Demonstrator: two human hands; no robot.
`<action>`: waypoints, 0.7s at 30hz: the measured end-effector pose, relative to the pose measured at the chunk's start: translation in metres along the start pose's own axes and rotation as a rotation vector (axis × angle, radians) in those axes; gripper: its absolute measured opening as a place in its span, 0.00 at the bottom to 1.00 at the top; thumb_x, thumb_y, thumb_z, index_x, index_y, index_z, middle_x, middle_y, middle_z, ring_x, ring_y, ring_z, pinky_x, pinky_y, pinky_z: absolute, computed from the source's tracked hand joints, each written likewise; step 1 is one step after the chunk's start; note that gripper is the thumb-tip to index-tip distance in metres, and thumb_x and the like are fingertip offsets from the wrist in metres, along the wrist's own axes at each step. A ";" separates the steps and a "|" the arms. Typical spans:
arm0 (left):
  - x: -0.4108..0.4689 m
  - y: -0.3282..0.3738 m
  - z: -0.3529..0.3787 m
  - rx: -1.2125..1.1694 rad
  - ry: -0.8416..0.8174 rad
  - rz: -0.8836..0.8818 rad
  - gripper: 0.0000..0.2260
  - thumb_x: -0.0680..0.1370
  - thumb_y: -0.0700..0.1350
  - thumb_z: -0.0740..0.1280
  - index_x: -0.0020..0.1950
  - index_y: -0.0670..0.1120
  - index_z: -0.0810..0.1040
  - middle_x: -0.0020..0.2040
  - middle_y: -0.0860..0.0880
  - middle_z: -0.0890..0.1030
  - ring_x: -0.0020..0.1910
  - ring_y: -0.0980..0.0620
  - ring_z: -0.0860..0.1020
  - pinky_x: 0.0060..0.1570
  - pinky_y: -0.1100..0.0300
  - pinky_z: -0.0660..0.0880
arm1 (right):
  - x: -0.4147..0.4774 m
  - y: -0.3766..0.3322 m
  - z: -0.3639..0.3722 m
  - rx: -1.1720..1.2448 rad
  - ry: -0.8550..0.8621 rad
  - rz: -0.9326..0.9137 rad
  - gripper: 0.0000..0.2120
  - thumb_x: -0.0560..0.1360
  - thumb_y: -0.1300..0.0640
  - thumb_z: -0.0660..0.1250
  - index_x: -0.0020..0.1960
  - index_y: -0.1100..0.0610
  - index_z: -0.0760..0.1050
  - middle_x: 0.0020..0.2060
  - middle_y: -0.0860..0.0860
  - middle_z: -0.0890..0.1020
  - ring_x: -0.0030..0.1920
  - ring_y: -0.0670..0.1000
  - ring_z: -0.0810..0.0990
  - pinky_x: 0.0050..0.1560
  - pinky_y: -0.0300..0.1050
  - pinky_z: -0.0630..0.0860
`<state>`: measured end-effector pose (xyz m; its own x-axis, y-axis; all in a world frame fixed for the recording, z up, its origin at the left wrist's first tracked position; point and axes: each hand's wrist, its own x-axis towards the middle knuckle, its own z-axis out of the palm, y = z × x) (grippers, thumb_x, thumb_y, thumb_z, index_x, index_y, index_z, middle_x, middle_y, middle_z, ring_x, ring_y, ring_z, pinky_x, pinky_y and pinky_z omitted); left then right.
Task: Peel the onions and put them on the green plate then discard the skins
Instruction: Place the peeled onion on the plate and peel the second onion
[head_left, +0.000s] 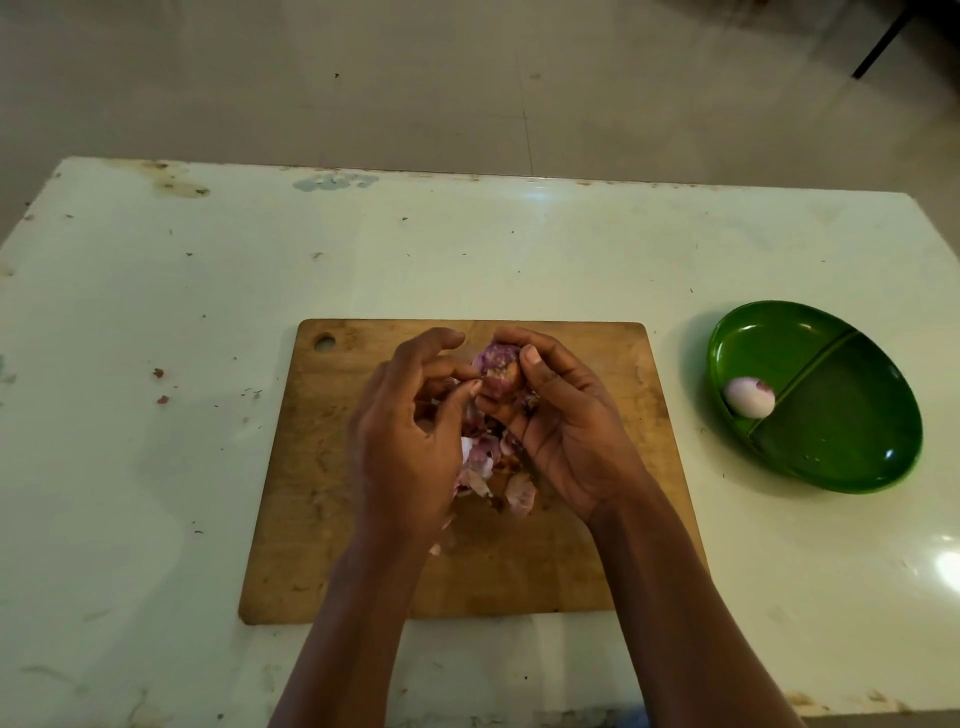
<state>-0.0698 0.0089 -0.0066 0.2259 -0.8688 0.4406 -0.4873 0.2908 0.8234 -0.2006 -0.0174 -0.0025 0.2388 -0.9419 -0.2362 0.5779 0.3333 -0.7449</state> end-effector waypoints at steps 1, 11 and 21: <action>0.000 0.000 0.000 0.003 -0.009 -0.002 0.19 0.73 0.38 0.71 0.60 0.52 0.71 0.49 0.46 0.82 0.47 0.52 0.82 0.46 0.66 0.79 | 0.000 0.000 0.000 0.004 0.013 -0.004 0.12 0.75 0.60 0.62 0.55 0.62 0.77 0.48 0.55 0.83 0.48 0.53 0.82 0.47 0.44 0.82; -0.004 -0.004 0.004 0.026 -0.208 0.047 0.10 0.75 0.49 0.67 0.53 0.46 0.79 0.45 0.51 0.82 0.43 0.55 0.81 0.39 0.55 0.80 | 0.002 -0.002 -0.003 0.090 0.143 -0.076 0.09 0.76 0.62 0.62 0.53 0.61 0.77 0.45 0.53 0.84 0.46 0.51 0.83 0.43 0.42 0.81; -0.003 -0.003 0.006 -0.008 -0.050 -0.026 0.26 0.70 0.39 0.75 0.65 0.50 0.71 0.56 0.47 0.80 0.54 0.48 0.80 0.47 0.48 0.81 | 0.000 -0.001 -0.001 0.014 -0.014 -0.015 0.11 0.73 0.62 0.65 0.55 0.61 0.76 0.46 0.54 0.83 0.47 0.52 0.83 0.47 0.44 0.81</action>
<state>-0.0738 0.0083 -0.0122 0.1960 -0.8950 0.4006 -0.4746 0.2709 0.8375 -0.2019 -0.0178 -0.0029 0.2405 -0.9462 -0.2165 0.5926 0.3198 -0.7393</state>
